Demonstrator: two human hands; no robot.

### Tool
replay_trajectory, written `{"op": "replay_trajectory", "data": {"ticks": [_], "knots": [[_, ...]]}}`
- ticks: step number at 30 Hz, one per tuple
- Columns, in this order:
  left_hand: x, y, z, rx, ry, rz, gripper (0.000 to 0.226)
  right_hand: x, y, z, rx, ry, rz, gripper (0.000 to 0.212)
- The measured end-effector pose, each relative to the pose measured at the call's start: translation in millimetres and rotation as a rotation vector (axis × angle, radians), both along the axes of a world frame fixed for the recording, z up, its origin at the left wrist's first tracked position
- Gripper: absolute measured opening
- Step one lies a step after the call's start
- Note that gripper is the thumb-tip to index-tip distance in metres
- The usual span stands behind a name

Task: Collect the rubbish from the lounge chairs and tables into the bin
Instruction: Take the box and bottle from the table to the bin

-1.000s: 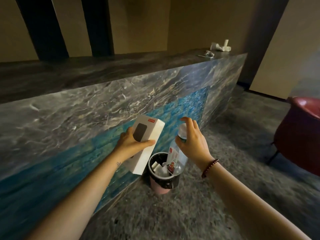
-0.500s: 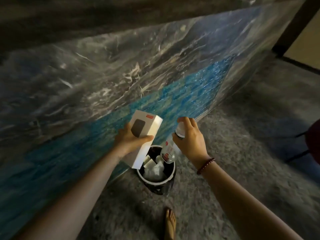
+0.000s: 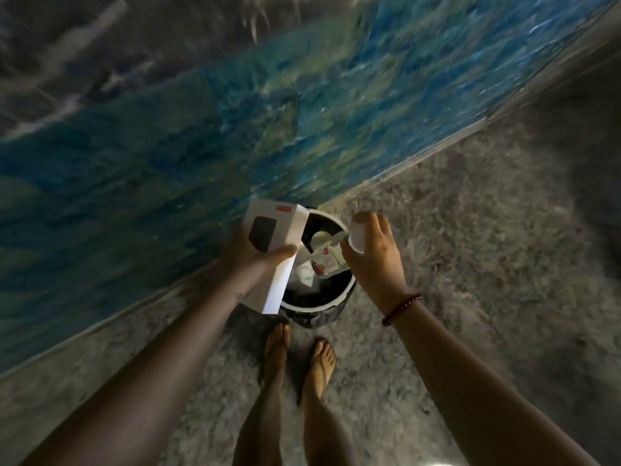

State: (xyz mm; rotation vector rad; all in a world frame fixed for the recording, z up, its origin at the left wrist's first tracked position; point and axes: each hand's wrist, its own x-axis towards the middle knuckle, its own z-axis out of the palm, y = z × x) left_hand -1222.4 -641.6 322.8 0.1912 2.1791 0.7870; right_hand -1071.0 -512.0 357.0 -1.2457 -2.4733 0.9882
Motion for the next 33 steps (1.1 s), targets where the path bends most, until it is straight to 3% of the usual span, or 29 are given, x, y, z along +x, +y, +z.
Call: {"op": "replay_trajectory", "data": {"ticks": [4,11,20,25,33], "knots": [[9,1,-44,-0.074,-0.101,0.04,0.094,-2,0,-47,-0.069,-0.08,0.047,0.054],[21,18,-77,-0.184,-0.189,-0.015,0.105,18,-1,-72,-0.063,-0.12,0.037,0.045],[26,46,-89,-0.243,-0.146,-0.112,0.123,29,7,-72,-0.05,-0.107,0.029,0.044],[24,43,-91,-0.194,-0.147,-0.121,0.113,26,8,-67,-0.068,-0.095,0.008,0.046],[9,46,-35,-0.003,0.079,-0.154,0.093,-9,15,-22,-0.01,-0.034,0.081,0.046]]}}
